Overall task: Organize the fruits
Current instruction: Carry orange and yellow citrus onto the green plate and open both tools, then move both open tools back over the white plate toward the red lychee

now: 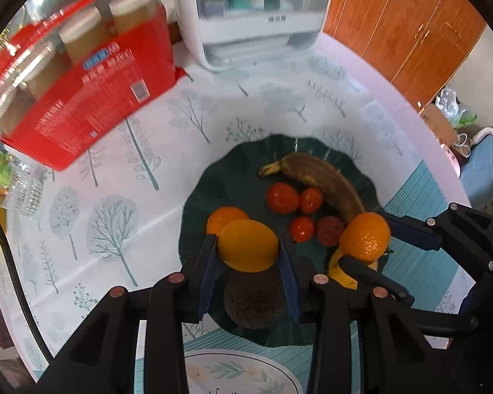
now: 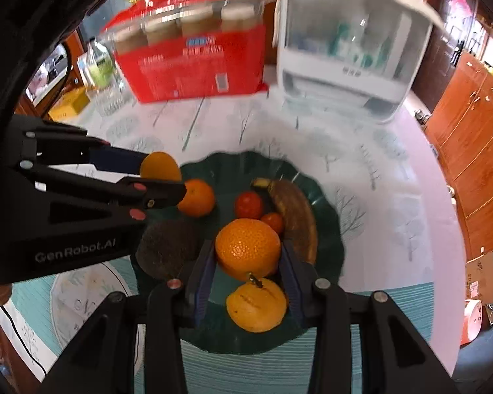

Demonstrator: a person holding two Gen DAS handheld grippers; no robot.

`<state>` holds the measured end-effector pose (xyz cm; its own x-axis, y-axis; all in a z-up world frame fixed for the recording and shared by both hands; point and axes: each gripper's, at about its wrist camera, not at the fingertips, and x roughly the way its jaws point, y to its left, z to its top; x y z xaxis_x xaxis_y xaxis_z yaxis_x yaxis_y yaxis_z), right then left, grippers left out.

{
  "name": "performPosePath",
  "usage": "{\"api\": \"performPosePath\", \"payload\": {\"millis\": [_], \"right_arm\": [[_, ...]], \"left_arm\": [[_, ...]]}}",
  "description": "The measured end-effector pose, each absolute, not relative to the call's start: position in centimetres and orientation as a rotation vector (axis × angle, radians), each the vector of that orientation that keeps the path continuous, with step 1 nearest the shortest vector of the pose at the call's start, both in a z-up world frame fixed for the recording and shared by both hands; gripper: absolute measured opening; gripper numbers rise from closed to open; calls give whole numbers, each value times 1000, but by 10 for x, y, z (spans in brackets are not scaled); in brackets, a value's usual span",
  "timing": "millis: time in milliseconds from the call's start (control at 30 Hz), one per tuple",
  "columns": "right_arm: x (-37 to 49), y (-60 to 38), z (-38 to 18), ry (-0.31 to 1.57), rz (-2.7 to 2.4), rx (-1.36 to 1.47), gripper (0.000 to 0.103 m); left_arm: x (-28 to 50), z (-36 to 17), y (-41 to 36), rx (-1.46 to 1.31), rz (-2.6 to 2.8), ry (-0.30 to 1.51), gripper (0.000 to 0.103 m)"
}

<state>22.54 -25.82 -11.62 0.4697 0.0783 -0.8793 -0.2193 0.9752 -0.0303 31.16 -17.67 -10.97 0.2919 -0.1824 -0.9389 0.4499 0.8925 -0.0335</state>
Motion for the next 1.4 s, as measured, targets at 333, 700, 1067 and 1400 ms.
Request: {"api": "performPosePath", "payload": {"millis": [333, 700, 1067, 1400], "right_arm": [[235, -255, -160, 1166, 211, -155, 40], [238, -262, -160, 1177, 236, -87, 46], [229, -267, -149, 1162, 219, -72, 46], [216, -269, -129, 1133, 200, -52, 46]], "left_arm": [[320, -153, -184, 275, -448, 1288, 35], [316, -154, -181, 277, -475, 1287, 48], [307, -135, -168, 240, -463, 1253, 63], [291, -112, -157, 228, -445, 1216, 68]]}}
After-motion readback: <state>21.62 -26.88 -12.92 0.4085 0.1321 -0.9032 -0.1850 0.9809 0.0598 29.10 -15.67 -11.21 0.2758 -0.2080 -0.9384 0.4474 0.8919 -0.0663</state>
